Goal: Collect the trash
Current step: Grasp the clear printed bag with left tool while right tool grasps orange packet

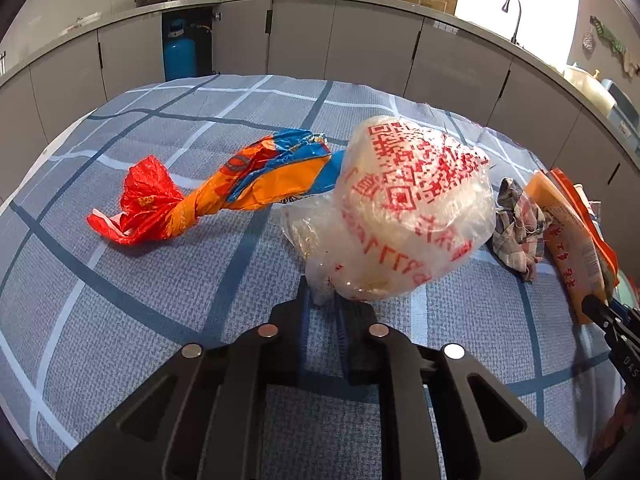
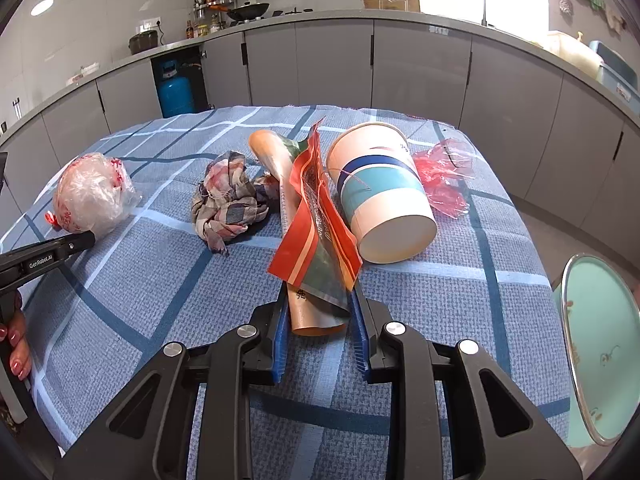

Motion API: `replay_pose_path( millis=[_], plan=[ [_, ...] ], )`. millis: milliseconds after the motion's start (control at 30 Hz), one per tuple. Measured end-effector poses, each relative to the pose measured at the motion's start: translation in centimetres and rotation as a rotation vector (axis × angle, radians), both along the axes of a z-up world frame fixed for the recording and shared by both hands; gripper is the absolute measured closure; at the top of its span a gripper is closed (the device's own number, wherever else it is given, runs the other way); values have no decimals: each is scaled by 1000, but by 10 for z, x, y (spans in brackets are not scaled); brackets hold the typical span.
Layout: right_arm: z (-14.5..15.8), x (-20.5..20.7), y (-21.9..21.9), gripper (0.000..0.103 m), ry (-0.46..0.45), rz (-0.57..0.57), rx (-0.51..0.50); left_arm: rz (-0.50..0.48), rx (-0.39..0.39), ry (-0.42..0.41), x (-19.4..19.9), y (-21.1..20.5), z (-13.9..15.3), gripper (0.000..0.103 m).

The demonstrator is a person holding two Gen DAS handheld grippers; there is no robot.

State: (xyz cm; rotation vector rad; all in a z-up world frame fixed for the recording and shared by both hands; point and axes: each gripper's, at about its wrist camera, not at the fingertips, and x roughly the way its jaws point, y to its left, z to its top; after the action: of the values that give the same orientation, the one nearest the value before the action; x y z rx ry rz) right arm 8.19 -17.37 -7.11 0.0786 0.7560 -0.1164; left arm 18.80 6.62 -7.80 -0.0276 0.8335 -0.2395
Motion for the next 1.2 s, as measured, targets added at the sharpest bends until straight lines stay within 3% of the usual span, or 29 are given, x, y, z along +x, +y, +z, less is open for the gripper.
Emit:
replay_pose_path(
  millis=[167, 300, 367, 400, 433, 467, 500, 667, 800, 867, 933, 1000, 1033, 1067, 1200],
  plan=[
    [2, -3, -3, 78, -15, -5, 11, 5, 15, -68, -12, -3, 7, 95],
    [3, -7, -6, 79, -25, -13, 31, -3, 8, -72, -21, -4, 8, 95],
    [3, -7, -8, 79, -25, -14, 39, -7, 46, -72, -30, -8, 1, 91],
    [3, -7, -9, 79, -26, -13, 42, -12, 51, -75, -31, -8, 1, 80],
    [3, -7, -9, 79, -25, -13, 45, 0, 71, -99, -35, -9, 4, 61],
    [4, -7, -9, 79, -24, -11, 47, 19, 80, -125, -38, -8, 7, 17],
    [3, -6, -9, 79, -23, -9, 50, 32, 64, -175, -43, -5, 15, 7],
    [3, -6, -10, 79, -17, -3, 60, -2, 103, -214, -41, -14, 22, 8],
    [3, -5, -11, 79, -16, -4, 62, -12, 70, -184, -24, -20, 29, 11],
    [3, -4, -11, 79, -14, -3, 62, -25, 90, -188, -18, -28, 31, 16],
    [3, -4, -10, 79, -13, -4, 62, -39, 113, -190, -17, -38, 31, 27],
    [3, -4, -11, 79, -14, -3, 62, -53, 125, -176, -16, -46, 29, 57],
    [3, -4, -11, 79, -14, -3, 63, -56, 132, -165, -15, -50, 27, 65],
    [3, -4, -11, 79, -14, -3, 63, -63, 128, -154, -13, -52, 26, 83],
    [4, -5, -11, 80, -23, 0, 73, -49, 97, -156, -15, -49, 27, 90]
  ],
)
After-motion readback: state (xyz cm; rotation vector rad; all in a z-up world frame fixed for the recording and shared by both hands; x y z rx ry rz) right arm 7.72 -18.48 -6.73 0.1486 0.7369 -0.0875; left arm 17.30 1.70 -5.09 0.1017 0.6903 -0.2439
